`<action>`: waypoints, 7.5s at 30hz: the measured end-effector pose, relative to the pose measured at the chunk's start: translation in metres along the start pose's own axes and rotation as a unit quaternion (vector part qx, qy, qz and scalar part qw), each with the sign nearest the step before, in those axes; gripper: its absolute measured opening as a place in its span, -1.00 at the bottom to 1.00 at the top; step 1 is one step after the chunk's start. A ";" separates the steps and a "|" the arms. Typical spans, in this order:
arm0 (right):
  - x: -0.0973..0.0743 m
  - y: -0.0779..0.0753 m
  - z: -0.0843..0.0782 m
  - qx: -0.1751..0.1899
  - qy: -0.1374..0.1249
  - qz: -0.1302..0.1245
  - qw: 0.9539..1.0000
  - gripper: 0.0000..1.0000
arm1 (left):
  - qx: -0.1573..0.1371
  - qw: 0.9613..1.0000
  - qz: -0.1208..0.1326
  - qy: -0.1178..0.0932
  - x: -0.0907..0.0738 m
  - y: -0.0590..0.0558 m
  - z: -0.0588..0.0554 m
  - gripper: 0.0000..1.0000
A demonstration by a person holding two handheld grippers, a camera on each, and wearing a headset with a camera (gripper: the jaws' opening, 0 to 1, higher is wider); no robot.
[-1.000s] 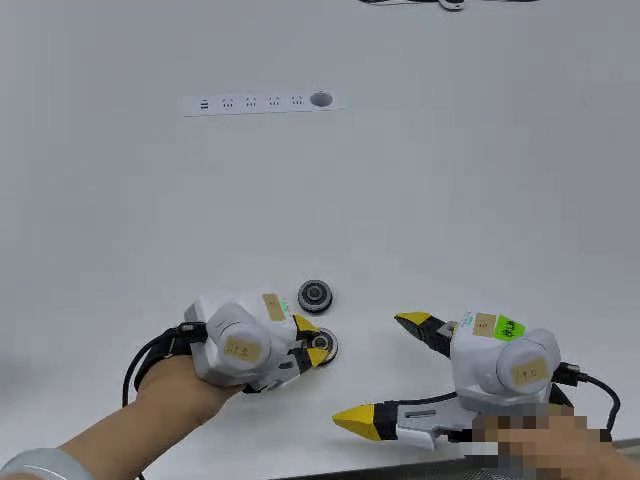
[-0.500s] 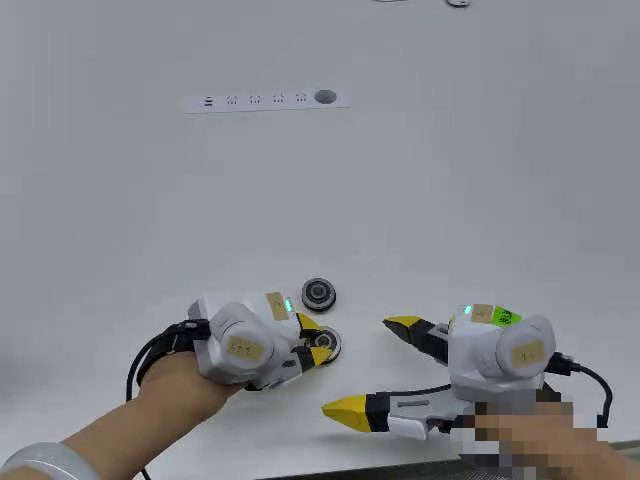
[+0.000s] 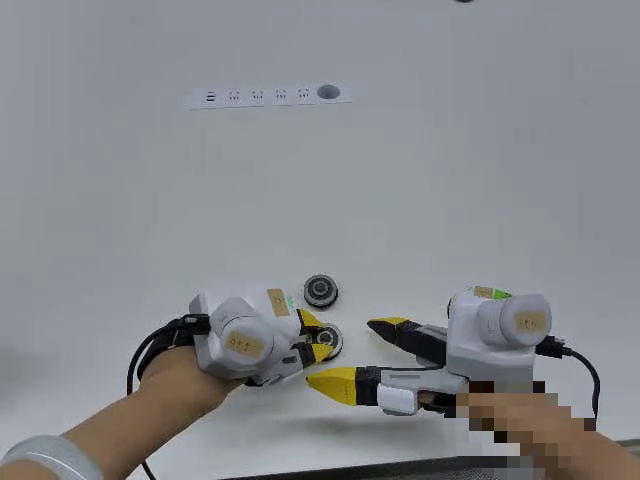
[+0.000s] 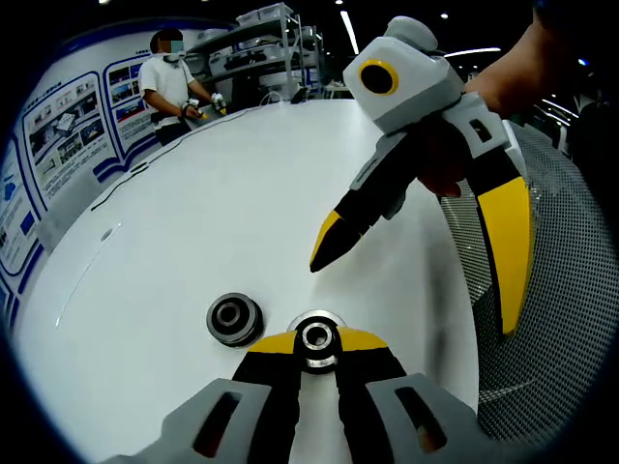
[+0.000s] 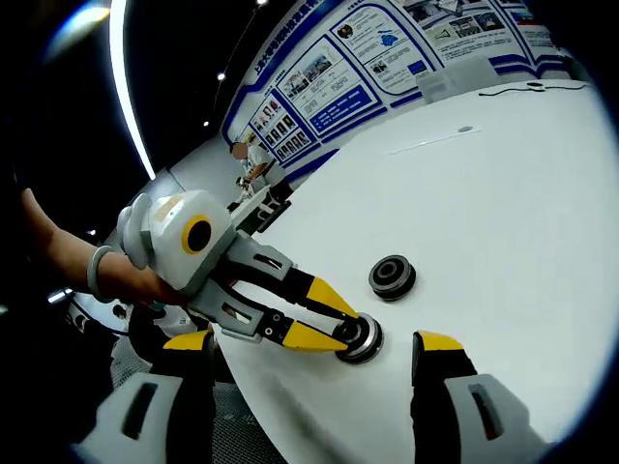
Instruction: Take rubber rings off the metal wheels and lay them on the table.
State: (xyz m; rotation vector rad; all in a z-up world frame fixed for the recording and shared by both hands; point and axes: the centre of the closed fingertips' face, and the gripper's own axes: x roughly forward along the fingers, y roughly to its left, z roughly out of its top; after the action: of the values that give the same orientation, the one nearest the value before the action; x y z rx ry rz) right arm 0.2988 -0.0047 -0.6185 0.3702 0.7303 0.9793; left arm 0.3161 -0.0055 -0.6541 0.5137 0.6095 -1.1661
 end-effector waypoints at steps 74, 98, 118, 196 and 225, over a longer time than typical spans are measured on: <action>0.013 0.013 -0.006 0.129 0.061 0.079 0.987 0.57 | -0.008 1.000 -0.011 -0.008 -0.001 0.000 -0.002 -0.75; 0.011 0.005 -0.003 0.123 0.052 0.068 0.989 0.51 | -0.011 1.000 -0.010 -0.009 -0.002 -0.001 -0.002 -0.74; 0.012 0.011 -0.003 0.128 0.060 0.080 0.987 0.51 | -0.011 1.000 -0.010 -0.009 0.000 0.000 -0.004 -0.75; 0.012 -0.034 -0.016 0.133 0.073 -0.006 0.988 -0.75 | -0.018 1.000 -0.009 -0.013 -0.002 0.000 -0.003 -0.75; 0.012 -0.041 -0.017 0.134 0.071 -0.026 0.988 -0.97 | -0.018 1.000 -0.010 -0.014 -0.002 -0.001 -0.001 -0.75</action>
State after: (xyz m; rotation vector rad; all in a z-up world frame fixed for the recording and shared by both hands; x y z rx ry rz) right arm 0.3159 -0.0167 -0.6592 0.5151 1.0015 0.8652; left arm 0.3146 -0.0033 -0.6536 0.4607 0.6123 -1.1772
